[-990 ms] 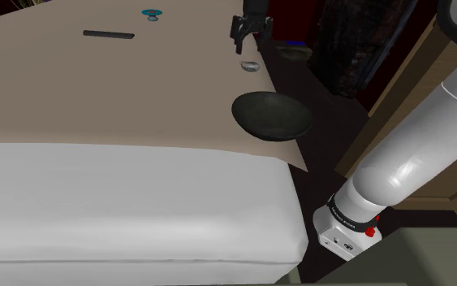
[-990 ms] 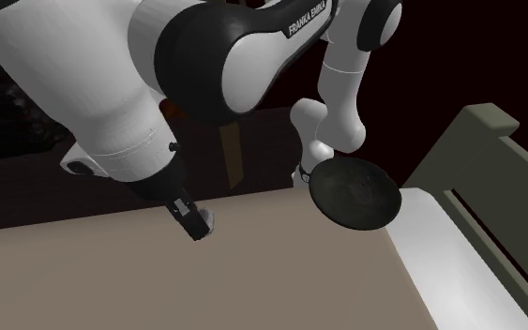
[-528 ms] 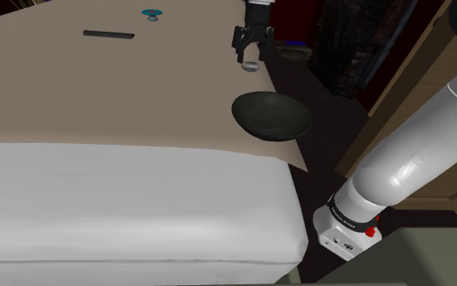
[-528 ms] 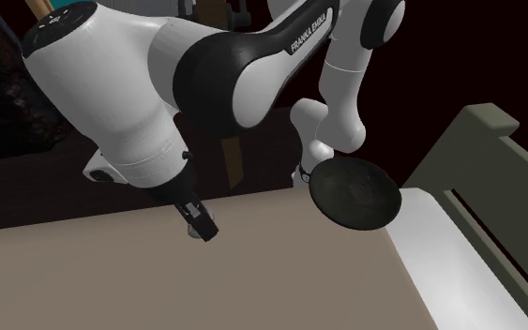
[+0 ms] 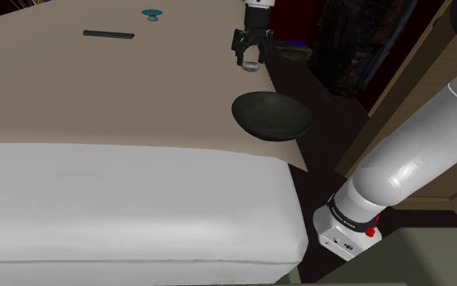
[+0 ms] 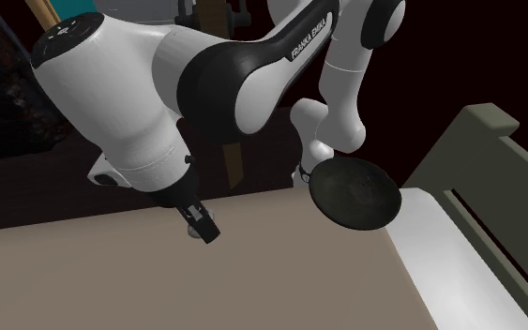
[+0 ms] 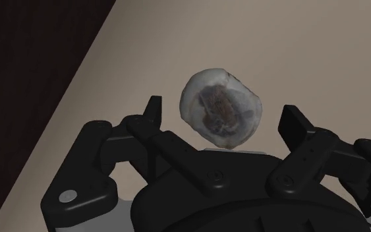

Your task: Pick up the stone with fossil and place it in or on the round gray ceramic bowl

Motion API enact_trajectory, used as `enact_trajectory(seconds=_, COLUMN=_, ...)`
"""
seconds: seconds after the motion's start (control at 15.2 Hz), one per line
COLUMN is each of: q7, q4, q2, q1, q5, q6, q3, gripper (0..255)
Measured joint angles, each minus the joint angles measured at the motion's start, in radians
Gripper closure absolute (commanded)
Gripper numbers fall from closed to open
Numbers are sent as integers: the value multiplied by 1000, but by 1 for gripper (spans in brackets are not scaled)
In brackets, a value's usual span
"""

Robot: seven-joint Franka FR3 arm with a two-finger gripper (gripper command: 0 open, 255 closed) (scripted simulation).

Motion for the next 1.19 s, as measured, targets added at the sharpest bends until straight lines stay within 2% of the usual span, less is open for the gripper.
enact_trajectory(seconds=0.66, q7=0, q4=0, q2=0, q1=0, q5=0, q6=0, q3=0, gripper=255)
enact_trajectory(seconds=1.19, q7=6, q4=107, q2=13, q1=-1, q5=-1, q6=-93, q3=-1, gripper=255)
